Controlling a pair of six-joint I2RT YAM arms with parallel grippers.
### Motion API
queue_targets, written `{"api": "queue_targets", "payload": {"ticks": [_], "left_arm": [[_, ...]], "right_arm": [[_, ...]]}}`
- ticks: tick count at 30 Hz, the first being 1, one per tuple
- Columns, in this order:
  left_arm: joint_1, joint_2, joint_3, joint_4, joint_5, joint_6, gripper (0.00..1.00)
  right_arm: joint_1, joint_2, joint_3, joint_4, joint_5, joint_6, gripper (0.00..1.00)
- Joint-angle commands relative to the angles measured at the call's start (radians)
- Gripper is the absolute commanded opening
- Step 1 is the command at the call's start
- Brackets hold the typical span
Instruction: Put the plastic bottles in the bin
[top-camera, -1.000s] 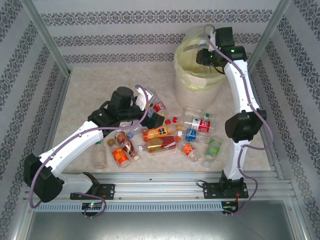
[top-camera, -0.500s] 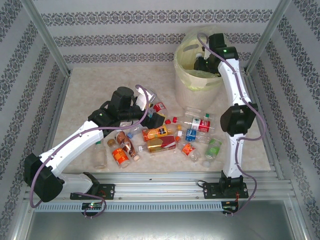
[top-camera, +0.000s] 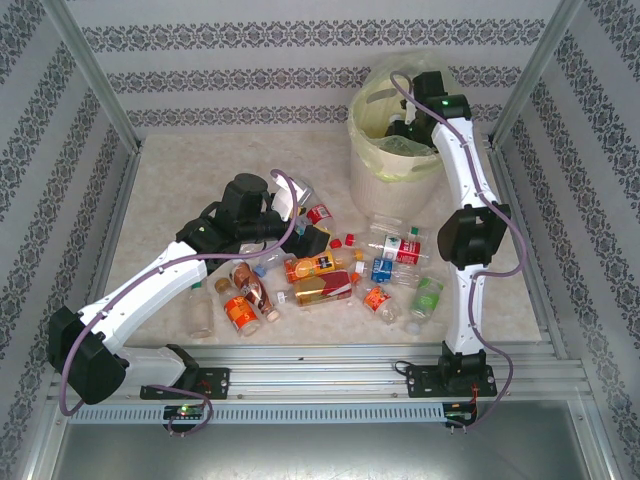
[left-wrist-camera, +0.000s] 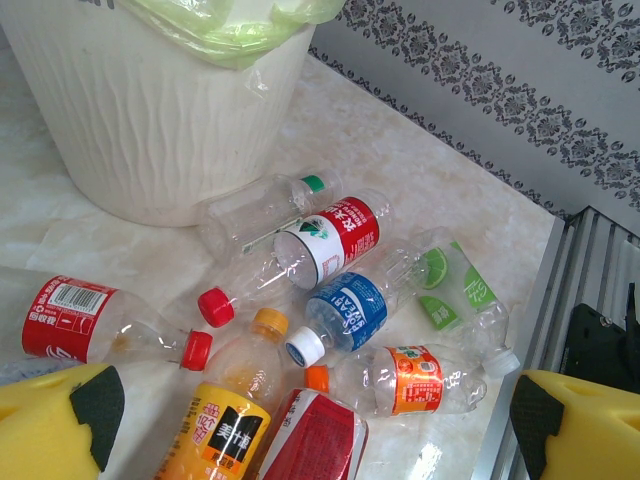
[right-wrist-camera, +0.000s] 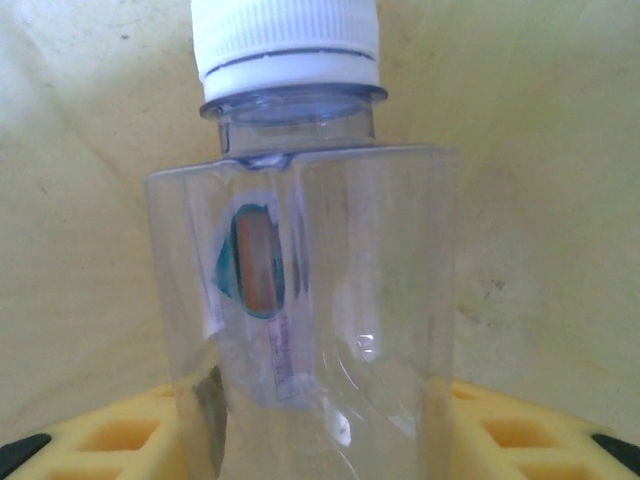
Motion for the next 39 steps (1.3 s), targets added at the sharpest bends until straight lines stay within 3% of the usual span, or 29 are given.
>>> {"api": "queue_targets", "payload": {"ticks": [1,12,25,29,39], "left_arm": [[0.009,0.004,-0.002,0.026,0.022,-0.006,1.00],[0.009,-0.004,0.000,0.023,0.021,-0.005,1.00],[0.008,-0.015,0.003,0.014,0.014,0.007,1.00],[0.009,-0.027,-0.001,0.023,0.012,0.007,1.00],[0.010,-0.023,-0.006,0.031,0.028,-0.002,1.00]], "right_arm": [[0.013,0.016,0.033,-0.021,0.008,-0.006,0.54],[0.007,-0.014,0.075,-0.042,-0.018,0.004,0.68],[-0.021,-0.204,0.042,-0.017,-0.056,0.029,0.74],[-0.021,-0.286,-0.019,0.024,-0.055,0.039,0.74],[-0.018,-0.584,-0.373,0.209,-0.043,0.067,0.76]]}}
